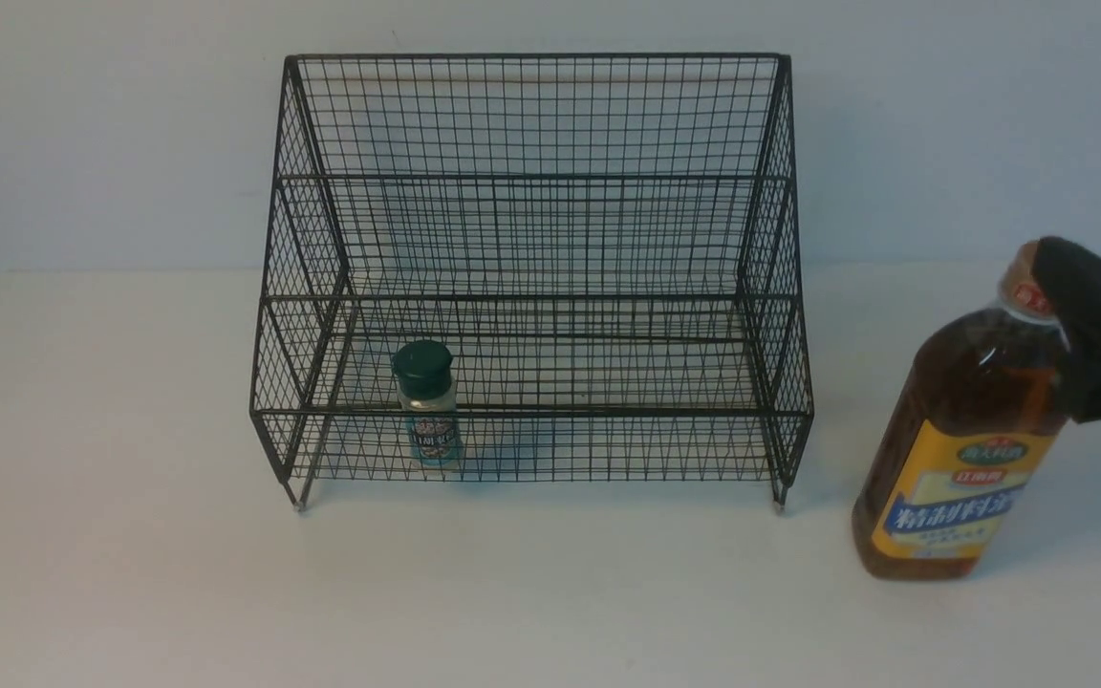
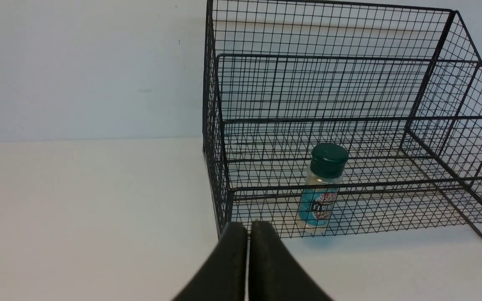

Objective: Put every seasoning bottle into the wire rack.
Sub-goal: Use the right arm to grab the condiment bottle closest to it, then use the right arm to put the condiment bottle back on the shelf

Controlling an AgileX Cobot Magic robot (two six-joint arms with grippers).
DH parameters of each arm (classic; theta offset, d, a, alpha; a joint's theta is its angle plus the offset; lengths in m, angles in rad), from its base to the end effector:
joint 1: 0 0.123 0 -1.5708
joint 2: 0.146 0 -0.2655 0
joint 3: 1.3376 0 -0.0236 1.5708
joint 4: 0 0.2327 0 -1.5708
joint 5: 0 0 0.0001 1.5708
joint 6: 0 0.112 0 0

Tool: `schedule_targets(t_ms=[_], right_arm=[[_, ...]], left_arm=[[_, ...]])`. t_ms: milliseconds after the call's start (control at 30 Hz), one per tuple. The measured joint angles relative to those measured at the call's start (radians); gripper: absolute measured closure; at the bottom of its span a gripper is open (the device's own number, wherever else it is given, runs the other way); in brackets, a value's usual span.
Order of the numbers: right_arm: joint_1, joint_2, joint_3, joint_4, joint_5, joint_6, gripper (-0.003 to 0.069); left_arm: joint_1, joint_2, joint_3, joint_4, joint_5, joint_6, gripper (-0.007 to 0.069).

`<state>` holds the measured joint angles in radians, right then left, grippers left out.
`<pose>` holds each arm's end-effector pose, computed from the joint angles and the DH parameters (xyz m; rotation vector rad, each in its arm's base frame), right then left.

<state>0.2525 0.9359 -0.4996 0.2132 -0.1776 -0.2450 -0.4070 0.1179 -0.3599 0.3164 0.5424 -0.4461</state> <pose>0.2065 0.0490 0.2803 -0.2233 1.7335 0.1265 0.0666 -0.0091 0.2687 0.0893 1.7653 -0.2794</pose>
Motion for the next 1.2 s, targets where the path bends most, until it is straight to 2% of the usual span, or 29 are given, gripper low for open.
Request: schedule_targets(t_ms=[67,133,367,467,533,567,633,867,1000,1200], right_arm=[[0.001,0.034,0.0,0.0,-0.032,0.009,0.0136],[0.002,0.077,0.0,0.0,-0.058,0.025,0.0106],[0.002,0.206,0.0,0.0,-0.112,0.037,0.009],[0.002,0.255,0.0,-0.001,-0.128,0.039,0.0135],[0.002,0.266,0.0,-0.009,-0.15,0.039,0.0223],[0.003,0.267,-0.001,-0.018,-0.17,0.039,0.0302],[0.003,0.267,-0.001,-0.016,-0.177,0.049,0.0344],[0.003,0.227,-0.015,-0.038,-0.113,0.045,0.0337],[0.003,0.171,-0.112,-0.05,0.081,0.038,0.034],[0.003,0.159,-0.283,-0.053,0.223,0.042,0.034]], left_arm=[[0.0,0.0,0.0,0.0,0.0,0.0,0.0629],[0.0,0.0,0.0,0.0,0.0,-0.001,0.0629],[0.0,0.0,0.0,0.0,0.001,-0.005,0.0629],[0.0,0.0,0.0,0.0,0.002,-0.006,0.0629],[0.0,0.0,0.0,0.0,0.002,-0.006,0.0629],[0.0,0.0,0.0,0.0,0.002,-0.006,0.0629],[0.0,0.0,0.0,0.0,0.002,-0.007,0.0629],[0.0,0.0,0.0,0.002,0.003,-0.007,0.0629],[0.0,0.0,0.0,0.002,0.003,-0.007,0.0629],[0.0,0.0,0.0,0.002,0.003,-0.007,0.0629]])
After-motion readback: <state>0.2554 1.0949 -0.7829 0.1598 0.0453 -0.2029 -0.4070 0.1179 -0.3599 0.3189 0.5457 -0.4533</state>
